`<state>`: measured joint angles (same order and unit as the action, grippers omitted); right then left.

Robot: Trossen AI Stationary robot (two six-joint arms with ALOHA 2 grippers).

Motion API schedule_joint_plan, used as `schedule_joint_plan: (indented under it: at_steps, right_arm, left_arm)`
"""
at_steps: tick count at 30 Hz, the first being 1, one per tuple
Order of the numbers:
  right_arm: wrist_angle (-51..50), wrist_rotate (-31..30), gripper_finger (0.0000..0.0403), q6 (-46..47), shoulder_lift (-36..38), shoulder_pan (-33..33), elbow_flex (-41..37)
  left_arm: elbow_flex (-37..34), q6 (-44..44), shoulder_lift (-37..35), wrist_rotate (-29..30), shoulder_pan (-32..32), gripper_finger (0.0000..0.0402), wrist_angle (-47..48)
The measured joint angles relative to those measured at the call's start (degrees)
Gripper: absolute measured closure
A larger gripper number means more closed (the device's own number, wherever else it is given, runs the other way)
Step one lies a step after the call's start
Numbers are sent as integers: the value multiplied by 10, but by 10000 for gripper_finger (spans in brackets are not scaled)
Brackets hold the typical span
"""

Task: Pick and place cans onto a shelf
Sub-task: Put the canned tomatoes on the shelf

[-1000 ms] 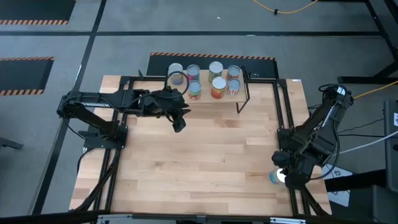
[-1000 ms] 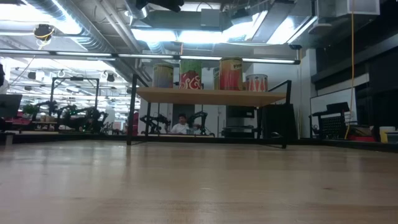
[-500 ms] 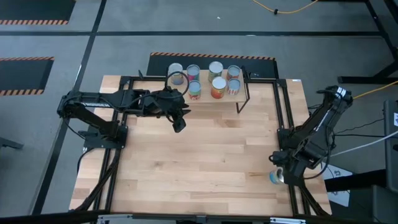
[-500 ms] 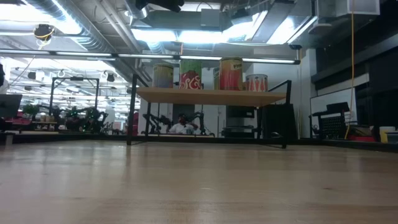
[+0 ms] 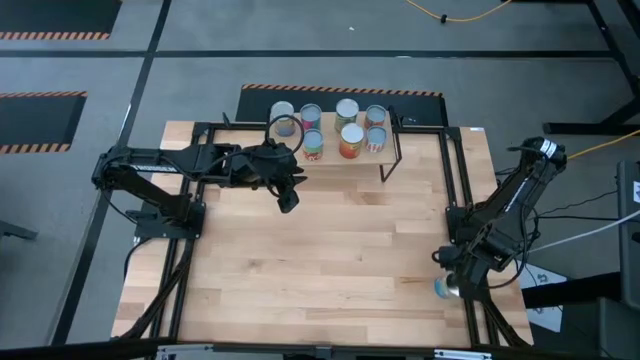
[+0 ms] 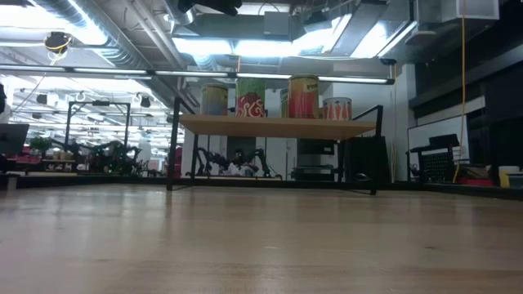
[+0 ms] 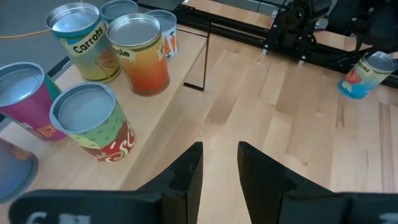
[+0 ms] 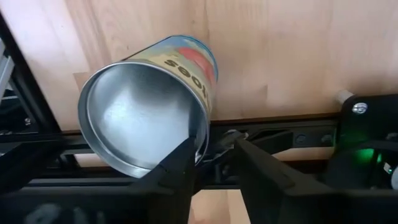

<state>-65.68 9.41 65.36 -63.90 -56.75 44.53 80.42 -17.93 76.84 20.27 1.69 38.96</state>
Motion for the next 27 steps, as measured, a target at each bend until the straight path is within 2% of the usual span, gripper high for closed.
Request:
schedule_joint_plan:
  at_steps: [4, 10, 18, 23, 27]
  right_arm:
    - [7, 1, 318, 0, 0, 0, 0]
    - [24, -1, 391, -1, 0, 0, 0]
    - [75, -42, 399, -12, -1, 24, -1]
    - [99, -47, 400, -23, -2, 89, -3]
    - [123, -48, 401, -88, -2, 152, -3]
  left_arm:
    - [0, 0, 0, 0, 0, 308, 0]
    - [0, 0, 0, 0, 0, 308, 0]
    - [0, 0, 0, 0, 0, 308, 0]
    - [0, 0, 0, 0, 0, 308, 0]
    - [0, 0, 0, 0, 0, 308, 0]
